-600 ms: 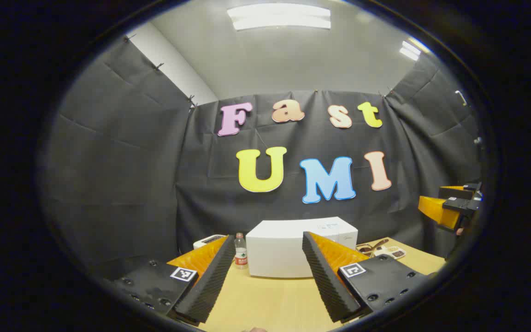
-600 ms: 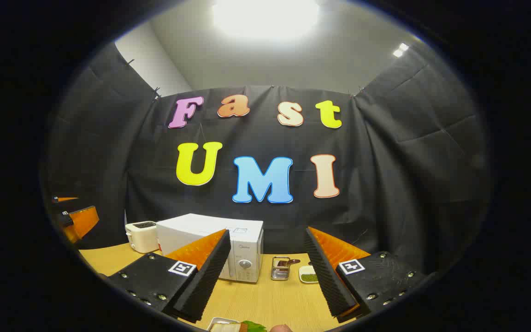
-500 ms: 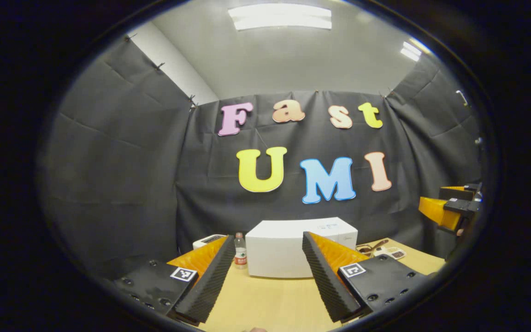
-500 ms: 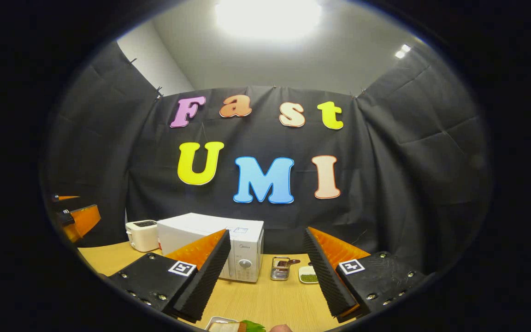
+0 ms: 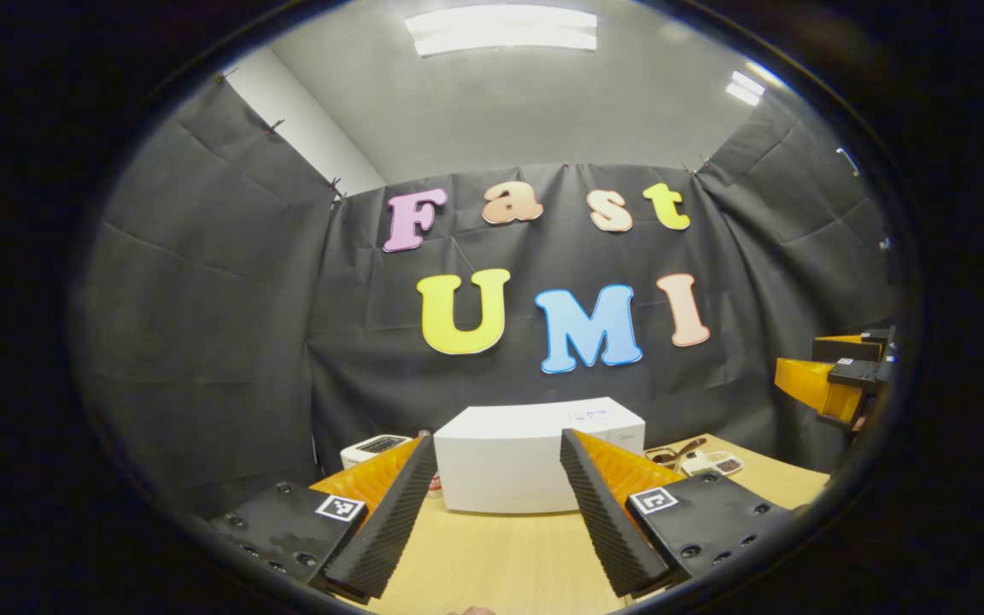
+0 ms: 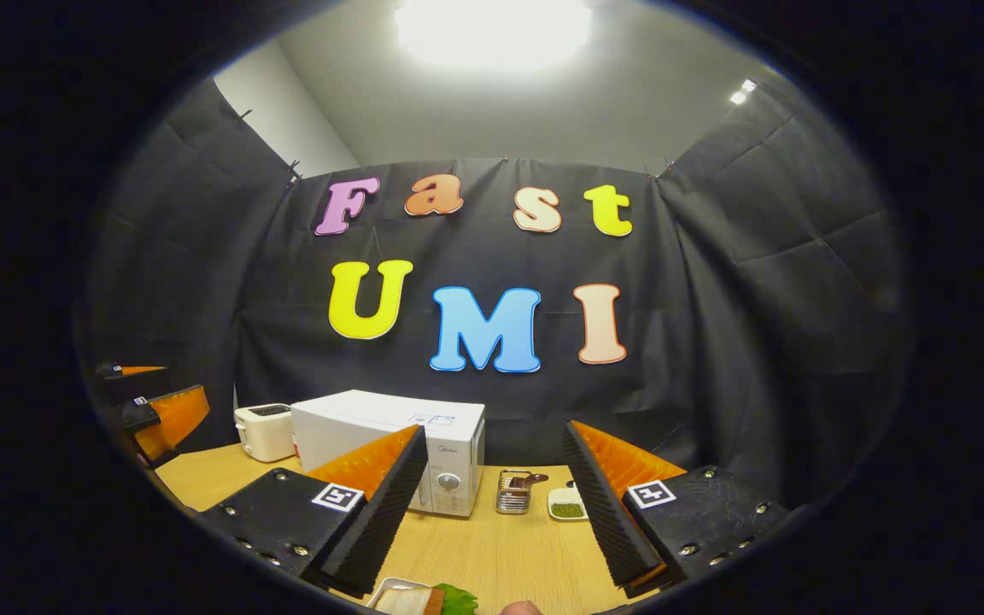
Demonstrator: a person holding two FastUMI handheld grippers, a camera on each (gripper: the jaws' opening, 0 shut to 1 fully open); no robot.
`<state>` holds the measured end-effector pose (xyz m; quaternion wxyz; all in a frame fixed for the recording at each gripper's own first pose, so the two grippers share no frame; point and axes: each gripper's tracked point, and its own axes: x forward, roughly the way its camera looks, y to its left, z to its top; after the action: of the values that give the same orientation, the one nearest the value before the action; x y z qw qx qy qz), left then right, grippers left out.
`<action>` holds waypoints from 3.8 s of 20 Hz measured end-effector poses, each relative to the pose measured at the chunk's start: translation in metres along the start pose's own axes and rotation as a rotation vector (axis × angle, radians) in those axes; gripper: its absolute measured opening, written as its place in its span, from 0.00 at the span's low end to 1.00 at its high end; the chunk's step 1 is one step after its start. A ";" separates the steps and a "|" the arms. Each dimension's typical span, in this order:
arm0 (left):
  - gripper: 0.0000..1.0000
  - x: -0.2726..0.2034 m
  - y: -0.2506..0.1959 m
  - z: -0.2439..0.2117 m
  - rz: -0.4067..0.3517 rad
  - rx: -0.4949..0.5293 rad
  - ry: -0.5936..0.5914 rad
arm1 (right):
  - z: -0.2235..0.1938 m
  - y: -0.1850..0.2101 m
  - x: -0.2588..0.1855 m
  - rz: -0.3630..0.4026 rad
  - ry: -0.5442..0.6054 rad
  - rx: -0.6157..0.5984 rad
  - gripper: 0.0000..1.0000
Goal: Open the microwave oven with the left hand, put the food in, and close the microwave oven.
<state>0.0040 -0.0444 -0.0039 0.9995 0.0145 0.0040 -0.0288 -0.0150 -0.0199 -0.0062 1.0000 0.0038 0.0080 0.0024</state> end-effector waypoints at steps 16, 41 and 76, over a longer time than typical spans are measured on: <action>1.00 0.048 -0.087 -0.004 -0.003 0.020 0.001 | -0.004 -0.064 -0.015 0.034 0.002 0.054 0.96; 0.95 0.274 -0.189 -0.200 -0.286 0.022 0.261 | -0.025 -0.098 0.005 -0.365 0.102 -0.037 0.96; 0.16 0.164 -0.115 -0.238 -0.146 0.030 0.418 | -0.014 -0.074 -0.045 -0.114 0.052 -0.010 0.96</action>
<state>0.1596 -0.1621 -0.2469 0.9719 0.0346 0.2115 -0.0976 -0.0599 -0.0941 -0.0200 0.9979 -0.0019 0.0341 -0.0545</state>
